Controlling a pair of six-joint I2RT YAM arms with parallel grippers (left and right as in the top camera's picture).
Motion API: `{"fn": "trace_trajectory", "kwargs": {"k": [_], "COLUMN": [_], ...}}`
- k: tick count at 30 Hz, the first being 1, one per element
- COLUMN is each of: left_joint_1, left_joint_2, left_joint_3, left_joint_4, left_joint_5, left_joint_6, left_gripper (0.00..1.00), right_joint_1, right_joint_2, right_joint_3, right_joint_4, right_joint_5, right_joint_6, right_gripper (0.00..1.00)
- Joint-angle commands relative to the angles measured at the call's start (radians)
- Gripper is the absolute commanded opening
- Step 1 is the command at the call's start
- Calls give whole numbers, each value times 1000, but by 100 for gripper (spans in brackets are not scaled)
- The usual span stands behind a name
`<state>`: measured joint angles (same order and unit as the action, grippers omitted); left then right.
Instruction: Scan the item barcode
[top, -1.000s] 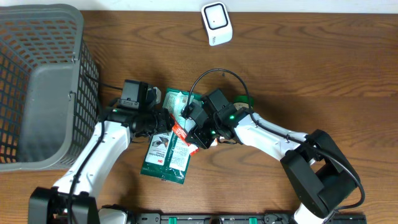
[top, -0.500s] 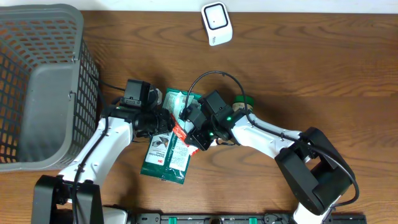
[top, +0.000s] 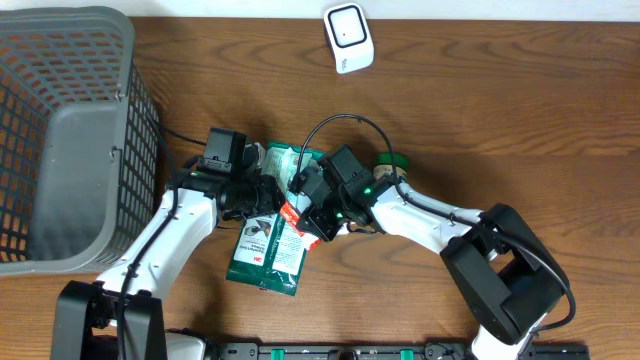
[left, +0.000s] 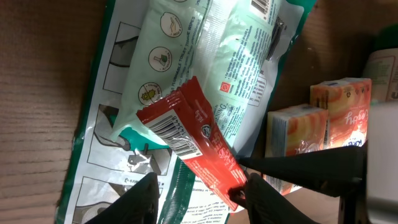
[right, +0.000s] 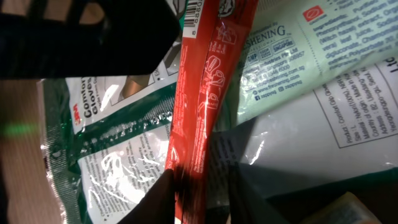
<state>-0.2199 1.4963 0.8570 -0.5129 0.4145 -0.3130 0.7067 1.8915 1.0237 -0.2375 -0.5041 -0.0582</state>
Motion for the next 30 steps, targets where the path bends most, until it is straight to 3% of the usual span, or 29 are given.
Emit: {"fn": "trace_trajectory", "kwargs": {"k": [1,4,7,8,19,25,30], "left_joint_1": [-2,-2,0,3,147,215,272], "left_joint_2": [7,7,4,-2,-233,-269,-259], "left_joint_3": [-9,-9,-8,-7,6,6,6], "left_joint_4": [10,11,14,15,-9,-58,-93], "left_joint_5": [-8,-8,-8,-8,-8,-71,-95], "left_joint_6": [16,16,16,16,-21,-22,-22], "left_gripper": [46,46,46,43,47,48,49], "right_joint_1": [27,45,59,59,51,69,119], "right_joint_2": [13,13,13,12,-130,-290,-370], "right_joint_3": [-7,-7,-6,-6,12,19,62], "right_joint_4": [7,12,16,18,-4,-53,-175], "right_joint_5": [51,73,89,89,175,372,672], "right_joint_6": [2,2,2,2,-30,-63,-134], "right_gripper": [22,17,2,1,1,1,1]}}
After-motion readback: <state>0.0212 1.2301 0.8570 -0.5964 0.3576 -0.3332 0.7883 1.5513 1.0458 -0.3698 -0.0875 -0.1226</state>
